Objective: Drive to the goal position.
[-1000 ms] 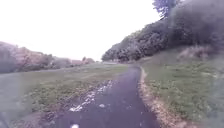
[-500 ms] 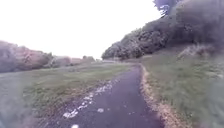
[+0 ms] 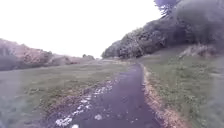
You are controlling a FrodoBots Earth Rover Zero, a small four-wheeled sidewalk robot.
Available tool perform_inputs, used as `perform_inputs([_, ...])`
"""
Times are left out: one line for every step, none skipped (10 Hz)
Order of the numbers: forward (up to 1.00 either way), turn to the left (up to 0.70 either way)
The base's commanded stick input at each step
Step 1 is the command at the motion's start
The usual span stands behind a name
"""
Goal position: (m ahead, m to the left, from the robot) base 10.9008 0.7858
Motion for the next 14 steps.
perform_inputs([0.45, -0.27])
perform_inputs([0.45, -0.27])
perform_inputs([0.45, -0.27])
perform_inputs([0.45, -0.27])
perform_inputs([0.45, -0.27])
perform_inputs([0.45, -0.27])
perform_inputs([0.45, -0.27])
perform_inputs([0.45, -0.27])
perform_inputs([0.45, -0.27])
perform_inputs([0.45, -0.27])
perform_inputs([0.45, -0.27])
perform_inputs([0.45, -0.20])
perform_inputs([0.45, -0.08])
perform_inputs([0.45, 0.00])
